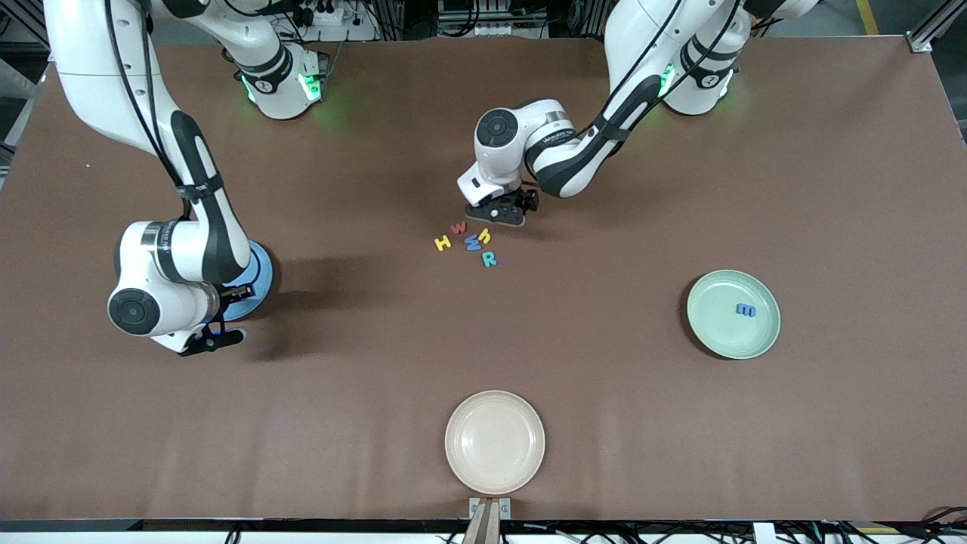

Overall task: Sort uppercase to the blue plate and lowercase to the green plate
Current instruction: 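Release the pink letter onto the blue plate while the left gripper grasps blue 6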

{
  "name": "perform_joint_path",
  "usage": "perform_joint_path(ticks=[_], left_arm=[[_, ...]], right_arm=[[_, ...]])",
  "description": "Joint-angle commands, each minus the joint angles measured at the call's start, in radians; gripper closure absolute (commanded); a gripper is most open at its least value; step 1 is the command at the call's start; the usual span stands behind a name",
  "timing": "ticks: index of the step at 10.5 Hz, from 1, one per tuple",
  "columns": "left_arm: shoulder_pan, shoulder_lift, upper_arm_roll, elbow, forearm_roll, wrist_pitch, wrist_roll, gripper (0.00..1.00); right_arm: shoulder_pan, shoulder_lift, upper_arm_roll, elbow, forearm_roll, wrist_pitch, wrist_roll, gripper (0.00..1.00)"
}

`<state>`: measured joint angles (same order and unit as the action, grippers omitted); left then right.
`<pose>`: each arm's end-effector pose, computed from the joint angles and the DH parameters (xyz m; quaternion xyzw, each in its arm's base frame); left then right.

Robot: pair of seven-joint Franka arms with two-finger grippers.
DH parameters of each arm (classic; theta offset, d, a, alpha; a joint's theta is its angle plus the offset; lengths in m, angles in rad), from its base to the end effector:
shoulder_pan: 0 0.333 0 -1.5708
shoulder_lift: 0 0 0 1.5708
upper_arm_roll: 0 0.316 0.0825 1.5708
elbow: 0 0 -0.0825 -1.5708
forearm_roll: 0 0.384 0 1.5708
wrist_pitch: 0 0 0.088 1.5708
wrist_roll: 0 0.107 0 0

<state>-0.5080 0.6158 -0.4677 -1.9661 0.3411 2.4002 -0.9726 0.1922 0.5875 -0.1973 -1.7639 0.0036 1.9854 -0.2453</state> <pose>0.3428 -0.4946 0.1770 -0.9933 0.1031 0.0463 0.0227 0.6198 0.0041 0.2135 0.9751 0.1230 -0.1818 0.0325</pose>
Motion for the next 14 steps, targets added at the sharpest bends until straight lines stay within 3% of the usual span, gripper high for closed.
perform_joint_path(ticks=[1,5,7,8,11,12,14], left_arm=[[0.014,-0.002,-0.003,-0.025,0.032,0.020,-0.055,0.06],[0.025,-0.005,-0.002,-0.066,0.027,0.099,-0.072,0.12],[0.026,-0.005,0.000,-0.066,0.027,0.099,-0.072,0.22],[0.026,-0.005,0.001,-0.066,0.027,0.099,-0.074,0.35],[0.026,-0.007,0.003,-0.063,0.026,0.099,-0.075,0.95],[0.028,-0.011,0.003,-0.063,0.026,0.099,-0.077,1.00],[0.052,-0.065,0.003,-0.060,0.026,0.071,-0.066,1.00]], right_arm=[[0.006,-0.020,-0.001,-0.009,0.058,-0.010,-0.005,0.36],[0.070,-0.034,0.010,0.000,0.134,-0.019,0.116,0.38],[0.107,-0.057,0.054,-0.002,0.134,-0.020,0.261,0.38],[0.125,-0.063,0.076,-0.002,0.138,-0.028,0.331,0.38],[0.157,-0.083,0.169,-0.009,0.141,-0.025,0.550,0.38],[0.159,-0.086,0.209,-0.011,0.141,-0.019,0.620,0.38],[0.167,-0.089,0.274,-0.025,0.141,0.016,0.754,0.37]])
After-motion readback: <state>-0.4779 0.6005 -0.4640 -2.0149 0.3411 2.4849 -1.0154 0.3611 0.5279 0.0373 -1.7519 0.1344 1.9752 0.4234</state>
